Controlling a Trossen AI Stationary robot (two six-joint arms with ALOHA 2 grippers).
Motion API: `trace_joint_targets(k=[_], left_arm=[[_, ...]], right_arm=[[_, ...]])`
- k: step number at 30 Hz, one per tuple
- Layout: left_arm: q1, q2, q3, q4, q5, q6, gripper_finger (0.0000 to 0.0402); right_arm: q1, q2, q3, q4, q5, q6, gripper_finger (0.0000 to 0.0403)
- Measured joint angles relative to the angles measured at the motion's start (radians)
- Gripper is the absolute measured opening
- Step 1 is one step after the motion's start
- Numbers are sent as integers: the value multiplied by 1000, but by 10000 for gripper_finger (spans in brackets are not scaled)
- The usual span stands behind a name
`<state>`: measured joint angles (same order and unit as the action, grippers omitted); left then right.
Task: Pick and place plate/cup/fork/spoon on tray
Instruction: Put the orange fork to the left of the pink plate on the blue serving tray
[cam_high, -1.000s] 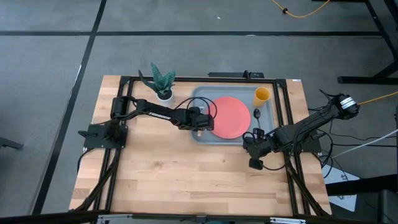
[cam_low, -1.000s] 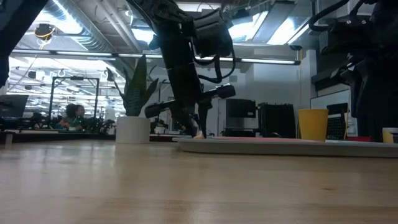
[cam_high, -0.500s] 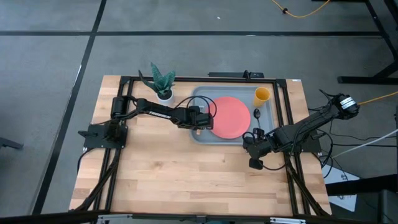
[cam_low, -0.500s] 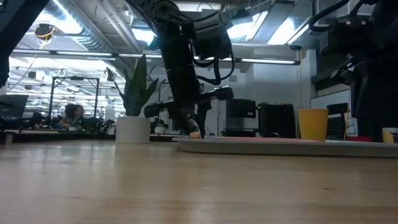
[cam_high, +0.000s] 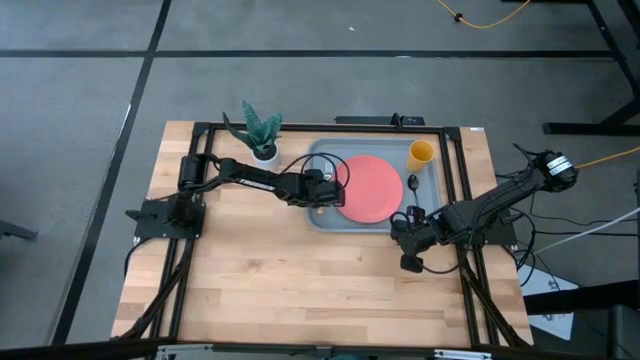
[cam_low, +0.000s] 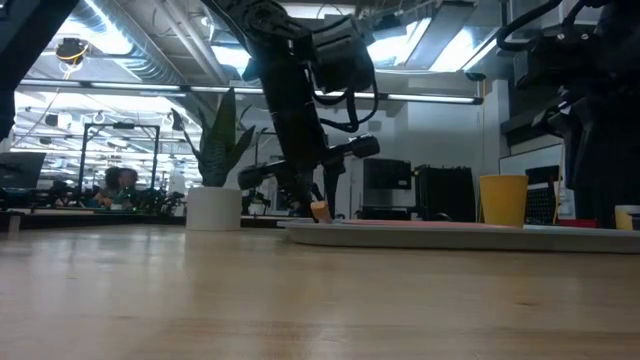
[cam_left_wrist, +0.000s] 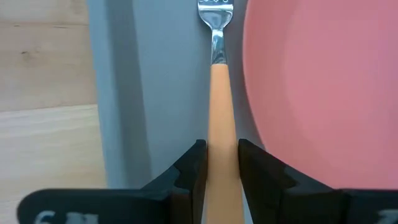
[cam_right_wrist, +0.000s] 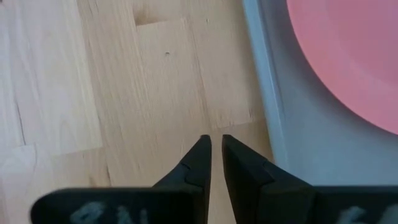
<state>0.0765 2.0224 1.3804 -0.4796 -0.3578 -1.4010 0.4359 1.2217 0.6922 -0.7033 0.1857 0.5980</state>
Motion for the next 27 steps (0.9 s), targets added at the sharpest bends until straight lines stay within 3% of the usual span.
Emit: trace_joint_targets(k=[27], left_arm=[[-8, -1, 0, -10, -53, -64, 86]], right_arm=[[0, 0, 0, -35, -5, -5, 45]])
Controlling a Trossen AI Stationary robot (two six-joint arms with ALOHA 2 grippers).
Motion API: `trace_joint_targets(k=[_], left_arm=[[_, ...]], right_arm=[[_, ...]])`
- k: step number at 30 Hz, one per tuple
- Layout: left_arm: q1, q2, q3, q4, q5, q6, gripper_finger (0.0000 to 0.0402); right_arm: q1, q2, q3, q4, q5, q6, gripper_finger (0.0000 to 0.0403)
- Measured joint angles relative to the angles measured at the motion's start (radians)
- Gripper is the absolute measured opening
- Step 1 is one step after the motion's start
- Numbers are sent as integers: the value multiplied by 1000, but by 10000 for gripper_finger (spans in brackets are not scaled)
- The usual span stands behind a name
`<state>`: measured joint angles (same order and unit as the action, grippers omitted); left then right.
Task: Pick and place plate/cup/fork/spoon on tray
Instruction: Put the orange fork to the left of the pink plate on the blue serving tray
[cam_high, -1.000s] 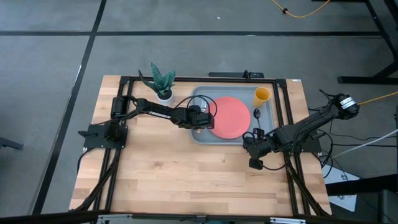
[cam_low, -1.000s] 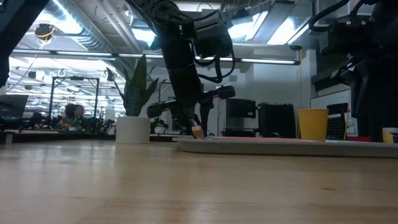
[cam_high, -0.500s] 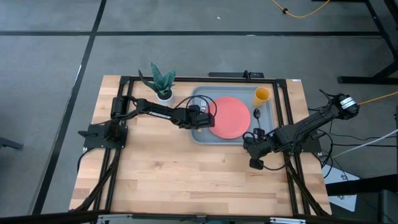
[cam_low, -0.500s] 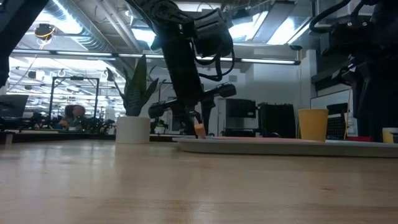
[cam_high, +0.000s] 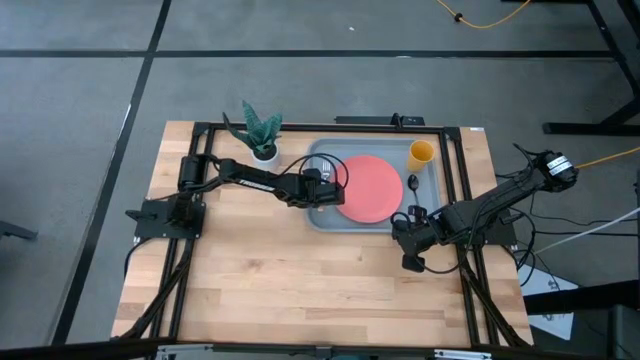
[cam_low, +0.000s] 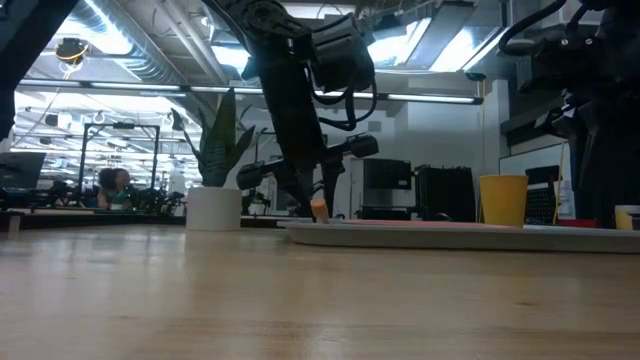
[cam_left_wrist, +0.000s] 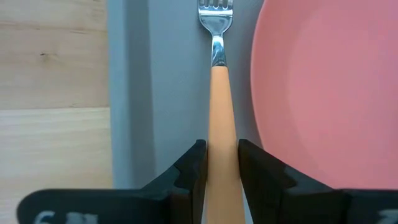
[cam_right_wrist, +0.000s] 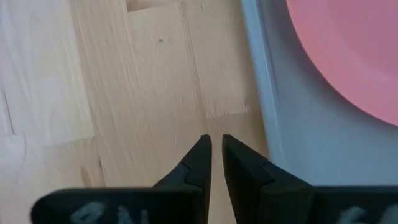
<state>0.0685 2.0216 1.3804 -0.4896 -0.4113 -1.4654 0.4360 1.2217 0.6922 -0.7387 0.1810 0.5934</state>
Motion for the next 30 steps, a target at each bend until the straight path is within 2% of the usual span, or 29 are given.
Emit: trace_joint_targets(k=[30], left_arm=[[0, 0, 0, 13, 12, 17, 86]], right_arm=[[0, 0, 0, 0, -1, 3, 45]])
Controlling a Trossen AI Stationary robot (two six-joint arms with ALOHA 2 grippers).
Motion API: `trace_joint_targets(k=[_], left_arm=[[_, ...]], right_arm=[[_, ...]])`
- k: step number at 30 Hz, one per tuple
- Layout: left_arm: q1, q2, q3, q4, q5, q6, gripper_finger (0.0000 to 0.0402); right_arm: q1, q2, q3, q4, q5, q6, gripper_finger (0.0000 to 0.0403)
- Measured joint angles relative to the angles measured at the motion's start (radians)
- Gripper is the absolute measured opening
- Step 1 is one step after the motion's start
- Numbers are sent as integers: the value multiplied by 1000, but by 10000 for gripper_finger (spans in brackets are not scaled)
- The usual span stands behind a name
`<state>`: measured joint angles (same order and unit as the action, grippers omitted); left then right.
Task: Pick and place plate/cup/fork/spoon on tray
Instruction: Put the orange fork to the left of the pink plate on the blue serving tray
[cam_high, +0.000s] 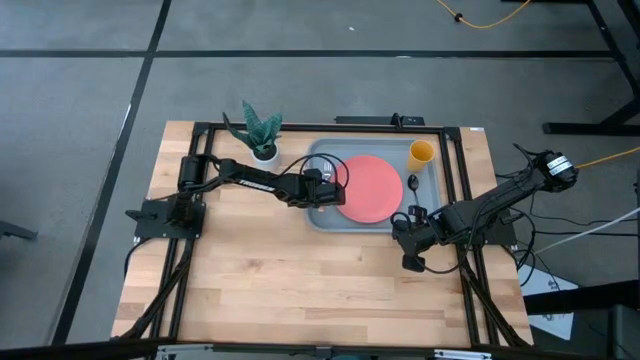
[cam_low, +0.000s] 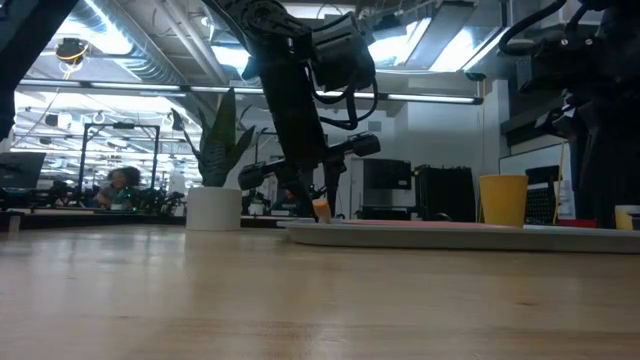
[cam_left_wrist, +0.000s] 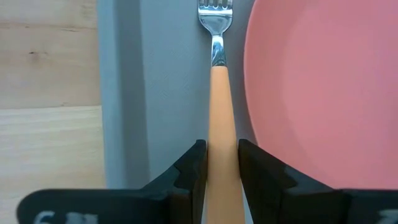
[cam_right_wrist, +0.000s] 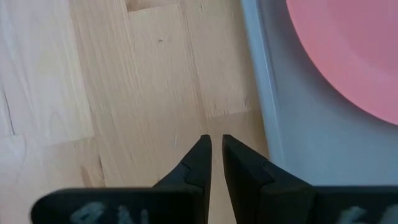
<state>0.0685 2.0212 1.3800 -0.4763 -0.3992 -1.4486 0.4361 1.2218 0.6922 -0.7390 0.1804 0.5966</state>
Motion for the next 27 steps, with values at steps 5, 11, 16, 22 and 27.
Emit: trace_joint_targets(k=[5, 11, 16, 22, 27], left_arm=[[0, 0, 0, 0, 0, 0, 86], [0, 0, 0, 0, 0, 0, 86], [0, 0, 0, 0, 0, 0, 86], [0, 0, 0, 0, 0, 1, 86], [0, 0, 0, 2, 0, -7, 86]], right_arm=[[0, 0, 0, -19, 1, -2, 45], [0, 0, 0, -29, 1, 0, 45], [0, 0, 0, -29, 1, 0, 45], [0, 0, 0, -29, 1, 27, 45], [0, 0, 0, -29, 1, 44, 45]])
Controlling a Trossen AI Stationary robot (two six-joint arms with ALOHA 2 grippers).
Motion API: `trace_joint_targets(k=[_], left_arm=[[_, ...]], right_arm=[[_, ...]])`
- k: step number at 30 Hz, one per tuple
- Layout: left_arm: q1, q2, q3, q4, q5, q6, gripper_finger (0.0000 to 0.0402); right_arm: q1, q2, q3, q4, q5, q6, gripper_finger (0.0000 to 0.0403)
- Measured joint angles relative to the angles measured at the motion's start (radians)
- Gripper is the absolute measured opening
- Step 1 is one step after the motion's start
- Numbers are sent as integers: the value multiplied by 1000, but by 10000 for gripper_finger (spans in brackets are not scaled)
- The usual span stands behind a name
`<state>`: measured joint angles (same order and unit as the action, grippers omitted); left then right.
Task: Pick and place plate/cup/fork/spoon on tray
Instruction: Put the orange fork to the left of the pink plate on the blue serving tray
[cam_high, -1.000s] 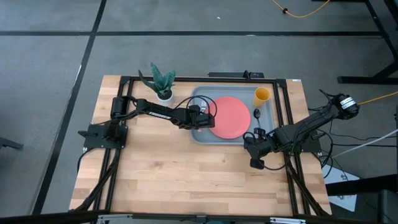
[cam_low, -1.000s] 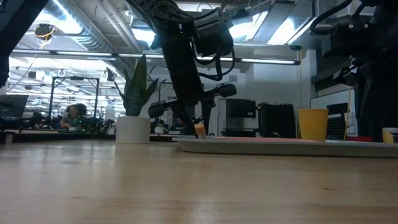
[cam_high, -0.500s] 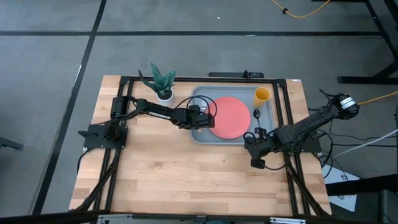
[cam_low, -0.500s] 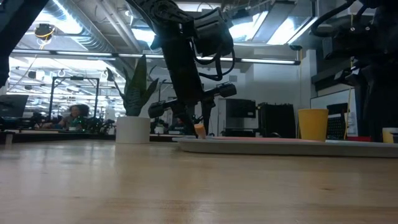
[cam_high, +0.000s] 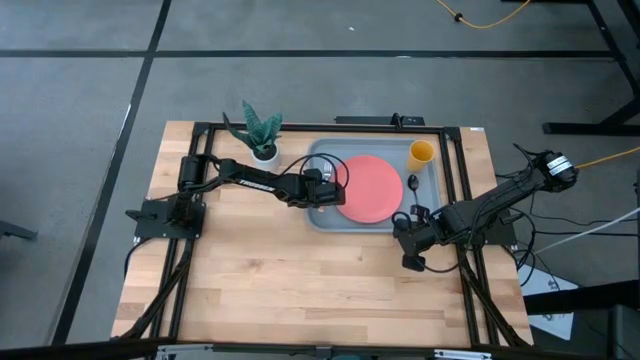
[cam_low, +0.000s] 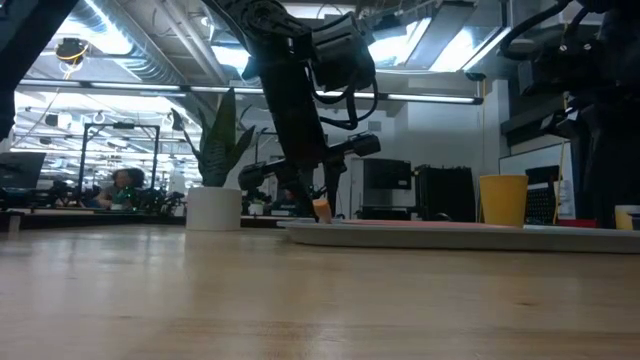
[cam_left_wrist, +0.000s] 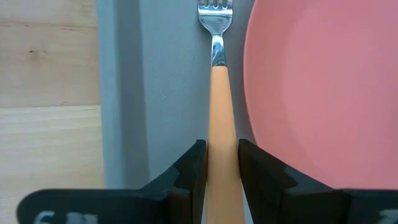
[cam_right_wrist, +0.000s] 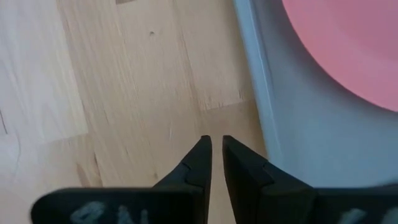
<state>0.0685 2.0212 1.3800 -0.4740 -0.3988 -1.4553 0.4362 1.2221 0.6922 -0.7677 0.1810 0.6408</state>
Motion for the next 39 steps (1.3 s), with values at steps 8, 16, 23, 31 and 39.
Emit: trace_joint_targets(k=[8, 16, 23, 31, 39], left_arm=[[0, 0, 0, 1, 0, 0, 86], [-1, 0, 0, 1, 0, 0, 86], [-2, 0, 0, 1, 0, 0, 86], [-2, 0, 0, 14, 0, -1, 86], [4, 0, 0, 22, -8, -1, 86]], right_arm=[[0, 0, 0, 0, -1, 39, 45], [0, 0, 0, 0, -1, 62, 45], [0, 0, 0, 0, -21, 63, 45], [0, 0, 0, -1, -20, 61, 45], [0, 0, 0, -1, -18, 61, 45]])
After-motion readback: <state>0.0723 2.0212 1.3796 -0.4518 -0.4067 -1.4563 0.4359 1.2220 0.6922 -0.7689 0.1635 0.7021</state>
